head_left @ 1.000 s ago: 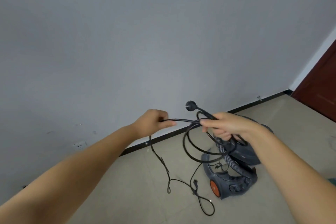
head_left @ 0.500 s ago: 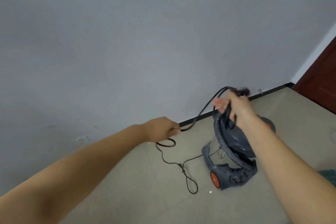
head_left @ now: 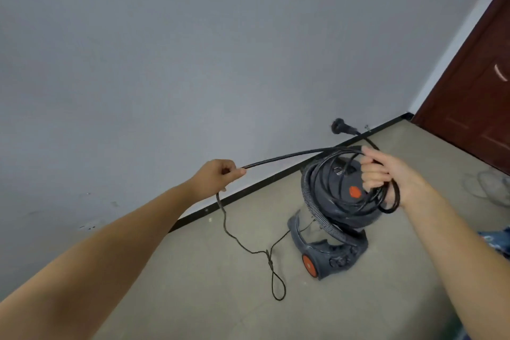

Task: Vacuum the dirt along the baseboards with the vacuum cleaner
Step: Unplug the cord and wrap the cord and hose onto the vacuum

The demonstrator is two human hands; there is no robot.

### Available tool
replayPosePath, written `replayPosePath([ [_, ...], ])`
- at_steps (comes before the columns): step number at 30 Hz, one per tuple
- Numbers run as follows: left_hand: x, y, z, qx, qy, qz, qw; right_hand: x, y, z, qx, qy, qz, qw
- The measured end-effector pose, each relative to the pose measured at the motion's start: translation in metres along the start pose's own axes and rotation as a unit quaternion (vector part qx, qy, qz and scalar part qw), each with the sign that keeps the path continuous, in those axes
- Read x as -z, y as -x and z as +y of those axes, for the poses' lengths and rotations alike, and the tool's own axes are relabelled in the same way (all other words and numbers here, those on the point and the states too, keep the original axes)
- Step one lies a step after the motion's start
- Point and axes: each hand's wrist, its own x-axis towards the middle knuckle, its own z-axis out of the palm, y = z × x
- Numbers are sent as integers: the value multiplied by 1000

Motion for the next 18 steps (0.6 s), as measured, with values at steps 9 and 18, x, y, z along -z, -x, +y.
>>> replayPosePath([
  [9, -78, -8, 37, -158, -228, -156, 948, 37, -26, -1, 268, -225, 221, 910],
  [18, -61, -46, 143, -269, -221, -56, 936, -18, -3, 11, 142, 410, -47, 900],
])
